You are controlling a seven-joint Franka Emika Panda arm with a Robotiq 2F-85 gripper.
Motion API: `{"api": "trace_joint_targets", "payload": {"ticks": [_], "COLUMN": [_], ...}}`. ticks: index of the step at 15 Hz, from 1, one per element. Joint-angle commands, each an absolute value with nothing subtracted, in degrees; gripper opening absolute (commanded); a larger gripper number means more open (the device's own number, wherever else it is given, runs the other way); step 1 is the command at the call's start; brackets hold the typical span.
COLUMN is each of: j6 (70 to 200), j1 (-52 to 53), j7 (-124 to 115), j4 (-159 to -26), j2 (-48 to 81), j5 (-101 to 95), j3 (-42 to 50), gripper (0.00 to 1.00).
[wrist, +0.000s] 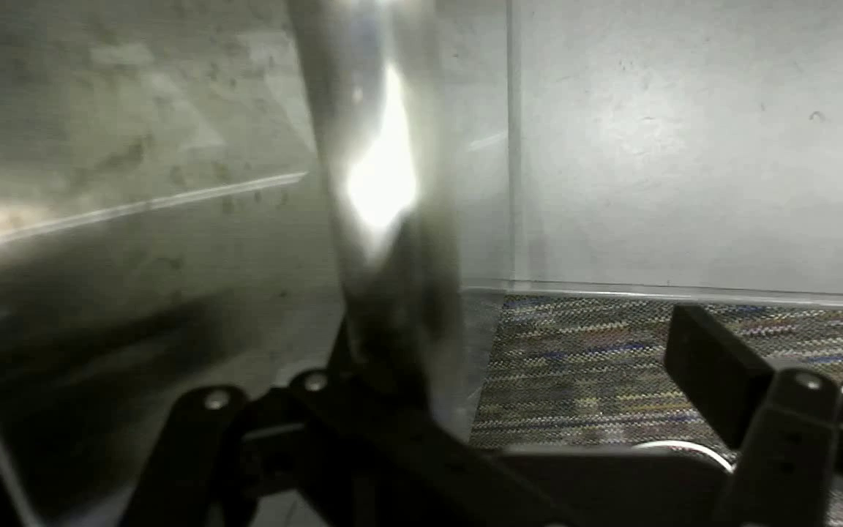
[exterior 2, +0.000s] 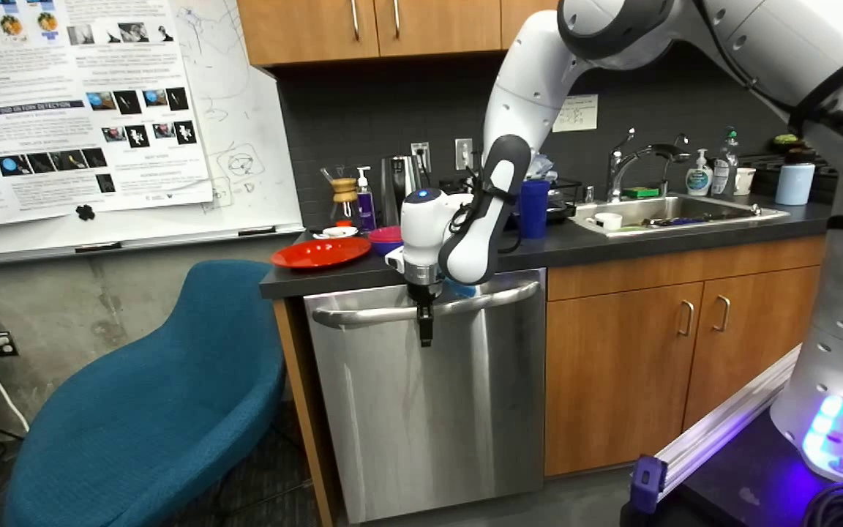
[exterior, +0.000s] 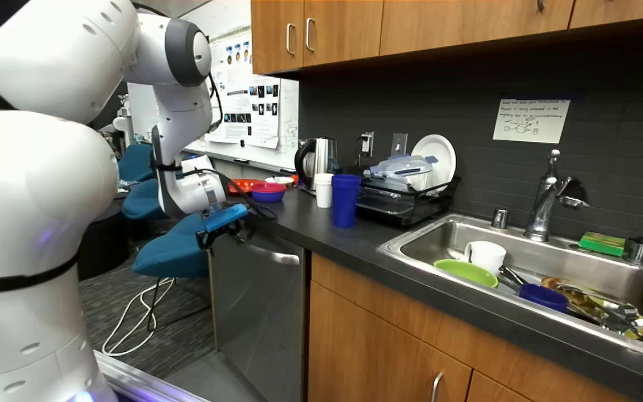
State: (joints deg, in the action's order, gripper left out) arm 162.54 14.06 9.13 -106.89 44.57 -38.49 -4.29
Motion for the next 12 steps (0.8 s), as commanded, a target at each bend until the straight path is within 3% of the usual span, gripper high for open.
{"api": "trace_joint_targets", "payload": {"ticks": [1, 12], "j6": [163.15, 166.44], "j1": [14.54, 10.64], "j7": [10.37, 18.42], "j4": [-112.82, -112.98], "j2": [45.67, 47.10], "j5": [-33.81, -24.49], "j3": [-7.74, -10.80], "gripper": [1.00, 1.00]}}
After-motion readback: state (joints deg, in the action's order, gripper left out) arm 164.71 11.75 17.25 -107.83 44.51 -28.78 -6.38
